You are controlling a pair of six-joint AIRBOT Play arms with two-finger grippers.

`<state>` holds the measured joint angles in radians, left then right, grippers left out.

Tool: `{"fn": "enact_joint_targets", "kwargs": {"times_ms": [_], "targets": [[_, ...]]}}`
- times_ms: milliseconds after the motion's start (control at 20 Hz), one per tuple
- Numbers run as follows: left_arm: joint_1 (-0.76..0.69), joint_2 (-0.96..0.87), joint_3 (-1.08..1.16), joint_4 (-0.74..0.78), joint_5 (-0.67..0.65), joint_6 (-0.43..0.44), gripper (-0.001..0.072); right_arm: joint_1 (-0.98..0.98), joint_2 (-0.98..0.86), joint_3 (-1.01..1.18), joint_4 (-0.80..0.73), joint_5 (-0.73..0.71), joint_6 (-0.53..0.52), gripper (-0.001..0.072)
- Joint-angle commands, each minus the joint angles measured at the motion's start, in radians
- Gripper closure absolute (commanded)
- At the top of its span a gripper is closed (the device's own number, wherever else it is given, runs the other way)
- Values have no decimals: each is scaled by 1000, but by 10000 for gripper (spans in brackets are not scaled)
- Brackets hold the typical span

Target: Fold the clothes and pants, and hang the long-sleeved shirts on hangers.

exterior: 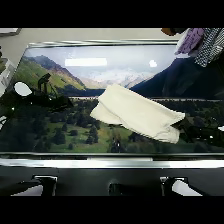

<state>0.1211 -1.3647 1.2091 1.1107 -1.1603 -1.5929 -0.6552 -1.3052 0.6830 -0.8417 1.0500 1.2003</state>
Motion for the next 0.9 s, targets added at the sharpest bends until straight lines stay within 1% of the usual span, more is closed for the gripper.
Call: {"fn": "enact_joint_targets", "kwargs": {"times_ms": [0,50,100,200,300,350,400,500,600,700,850], "targets": [[1,1,-1,0,2,0,163,15,-34,-2,53,-33,-63,63],[1,1,-1,0,2,0,163,41,-34,-2,53,-39,-71,139],[1,1,-1,0,1,0,163,74,-34,-2,51,-50,-80,199],[6,10,-1,0,0,-4,163,151,-34,8,43,-80,-77,422],[26,45,-3,10,-1,-5,163,218,-34,49,-3,-103,-18,590],[43,72,-11,19,0,-12,164,249,-34,85,-54,-101,35,603],[65,105,-27,30,-2,-21,166,276,-34,126,-112,-85,96,643],[112,181,-84,47,-2,-30,173,325,-49,221,-193,-24,184,669],[146,260,-156,45,-8,-30,173,373,-102,316,-209,64,227,677],[143,327,-206,44,-27,-26,174,436,-181,408,-238,148,250,678],[85,378,-218,37,-16,-26,174,535,-251,567,-443,218,340,679]]}}
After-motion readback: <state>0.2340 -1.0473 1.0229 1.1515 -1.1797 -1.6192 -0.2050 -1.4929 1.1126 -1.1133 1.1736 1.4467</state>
